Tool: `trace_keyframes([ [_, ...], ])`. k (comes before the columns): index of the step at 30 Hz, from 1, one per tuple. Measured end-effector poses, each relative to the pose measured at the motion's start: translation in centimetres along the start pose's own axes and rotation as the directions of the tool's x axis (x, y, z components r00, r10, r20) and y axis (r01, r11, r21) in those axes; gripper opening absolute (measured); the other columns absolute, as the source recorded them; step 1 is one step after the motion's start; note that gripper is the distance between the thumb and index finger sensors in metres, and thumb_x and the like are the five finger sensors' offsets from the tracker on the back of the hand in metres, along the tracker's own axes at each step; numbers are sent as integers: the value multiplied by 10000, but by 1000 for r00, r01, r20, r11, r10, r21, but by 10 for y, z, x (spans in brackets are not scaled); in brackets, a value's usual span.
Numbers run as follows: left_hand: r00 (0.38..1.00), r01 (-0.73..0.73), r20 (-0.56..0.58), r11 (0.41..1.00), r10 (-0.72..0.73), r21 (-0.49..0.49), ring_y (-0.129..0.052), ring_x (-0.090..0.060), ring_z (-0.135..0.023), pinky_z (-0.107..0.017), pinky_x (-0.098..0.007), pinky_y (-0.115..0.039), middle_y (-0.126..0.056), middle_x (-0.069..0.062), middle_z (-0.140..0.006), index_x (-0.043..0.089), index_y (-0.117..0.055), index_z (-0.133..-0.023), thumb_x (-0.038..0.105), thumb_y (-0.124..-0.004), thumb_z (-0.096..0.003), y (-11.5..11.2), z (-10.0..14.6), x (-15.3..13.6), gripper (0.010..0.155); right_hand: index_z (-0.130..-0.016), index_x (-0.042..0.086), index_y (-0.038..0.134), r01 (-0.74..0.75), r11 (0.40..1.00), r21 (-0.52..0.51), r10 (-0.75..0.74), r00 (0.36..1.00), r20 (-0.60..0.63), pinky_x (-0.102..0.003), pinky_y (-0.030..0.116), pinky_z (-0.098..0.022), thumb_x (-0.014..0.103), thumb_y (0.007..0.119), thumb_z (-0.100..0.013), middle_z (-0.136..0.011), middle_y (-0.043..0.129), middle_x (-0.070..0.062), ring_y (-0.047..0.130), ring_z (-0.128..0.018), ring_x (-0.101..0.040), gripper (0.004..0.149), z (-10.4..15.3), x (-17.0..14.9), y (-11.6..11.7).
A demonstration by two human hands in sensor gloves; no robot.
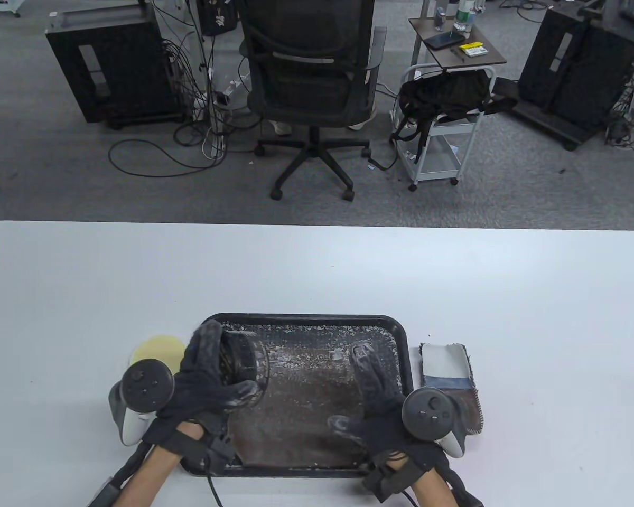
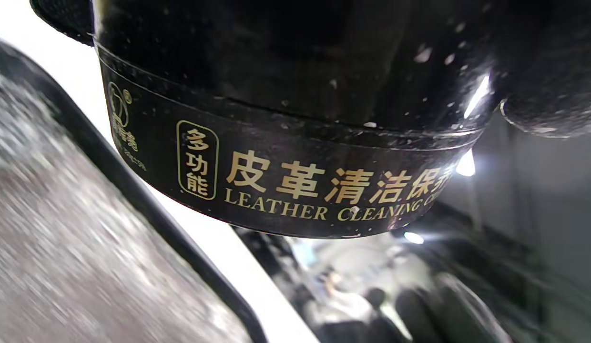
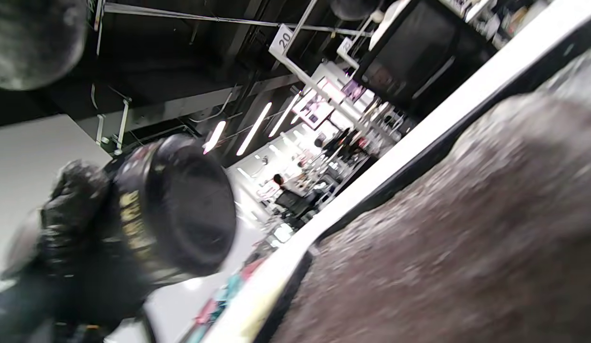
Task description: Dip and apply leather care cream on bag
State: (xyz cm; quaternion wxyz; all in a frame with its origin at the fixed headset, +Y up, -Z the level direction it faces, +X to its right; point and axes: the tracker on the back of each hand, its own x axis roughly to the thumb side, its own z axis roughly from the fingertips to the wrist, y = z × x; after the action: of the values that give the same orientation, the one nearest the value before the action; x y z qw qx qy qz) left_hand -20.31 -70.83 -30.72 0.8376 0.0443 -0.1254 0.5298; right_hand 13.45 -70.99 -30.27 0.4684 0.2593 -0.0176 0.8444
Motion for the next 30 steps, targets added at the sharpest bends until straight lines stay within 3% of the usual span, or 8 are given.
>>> trace_keyframes([
  [3, 996, -57, 58, 993, 63, -99, -398, -468, -1040, -619, -673, -667, -236, -114, -1138, 303, -208, -1057, 795, -879, -259, -32, -1, 3, 1153, -1092, 263, 60, 144, 990, 8, -144, 989, 10, -737, 399, -686, 659, 790, -351, -1152, 182, -139, 357, -1046, -474, 1113, -1, -1, 12],
  [7, 981, -179, 25, 941, 194, -288, -381, -467, -1042, -624, -674, -659, -221, -114, -1139, 299, -202, -1059, 794, -876, -268, -68, 3, -4, 1152, -1080, 270, 30, 334, 939, 80, -331, 943, -42, -749, 390, -679, 663, 792, -351, -1128, 85, -158, 274, -1030, -511, 1125, -3, -5, 34],
  [10, 956, -270, 23, 903, 294, -333, -373, -466, -1045, -629, -674, -657, -211, -113, -1140, 297, -195, -1060, 797, -871, -274, -79, 6, -2, 1151, -1081, 269, 30, 393, 910, 130, -387, 919, -70, -765, 389, -667, 664, 797, -349, -1106, 15, -165, 215, -1013, -534, 1131, -3, -2, 49],
  [13, 927, -349, 14, 879, 374, -325, -359, -463, -1050, -637, -676, -650, -198, -109, -1141, 297, -179, -1057, 793, -866, -279, -84, 9, -3, 1150, -1061, 303, -10, 450, 886, 116, -445, 893, -69, -765, 403, -665, 680, 793, -351, -1098, -24, -152, 183, -1000, -549, 1136, -2, 0, 54],
  [16, 899, -407, 22, 854, 436, -324, -343, -470, -1053, -642, -688, -642, -184, -113, -1140, 294, -160, -1055, 782, -869, -289, -88, 11, -4, 1152, -1054, 297, -21, 428, 900, 81, -423, 903, -72, -768, 459, -650, 740, 777, -316, -1100, -10, -159, 202, -995, -551, 1174, -2, -1, 57],
  [21, 858, -490, -18, 808, 514, -327, -314, -481, -1052, -645, -699, -622, -162, -114, -1138, 282, -140, -1049, 767, -863, -315, -94, 11, -10, 1139, -986, 317, -128, 575, 808, 127, -556, 817, -156, -787, 459, -638, 728, 813, -292, -1057, -134, -135, 67, -972, -554, 1239, -1, -6, 68],
  [25, 851, -498, -20, 794, 525, -349, -335, -474, -1052, -640, -670, -655, -171, -110, -1140, 271, -177, -1061, 797, -833, -320, -92, 12, -15, 1121, -1006, 270, -106, 452, 877, 160, -438, 891, -118, -729, 575, -648, 695, 865, -292, -1083, -54, -174, 202, -997, -577, 1278, -3, 0, 63],
  [30, 836, -528, -59, 771, 545, -356, -373, -482, -1049, -620, -667, -681, -201, -110, -1143, 253, -199, -1061, 795, -840, -311, -91, 11, -17, 1126, -1047, 228, -29, 415, 905, 95, -407, 908, -99, -760, 622, -609, 661, 910, -309, -1100, 29, -207, 263, -985, -628, 1270, -1, 8, 60],
])
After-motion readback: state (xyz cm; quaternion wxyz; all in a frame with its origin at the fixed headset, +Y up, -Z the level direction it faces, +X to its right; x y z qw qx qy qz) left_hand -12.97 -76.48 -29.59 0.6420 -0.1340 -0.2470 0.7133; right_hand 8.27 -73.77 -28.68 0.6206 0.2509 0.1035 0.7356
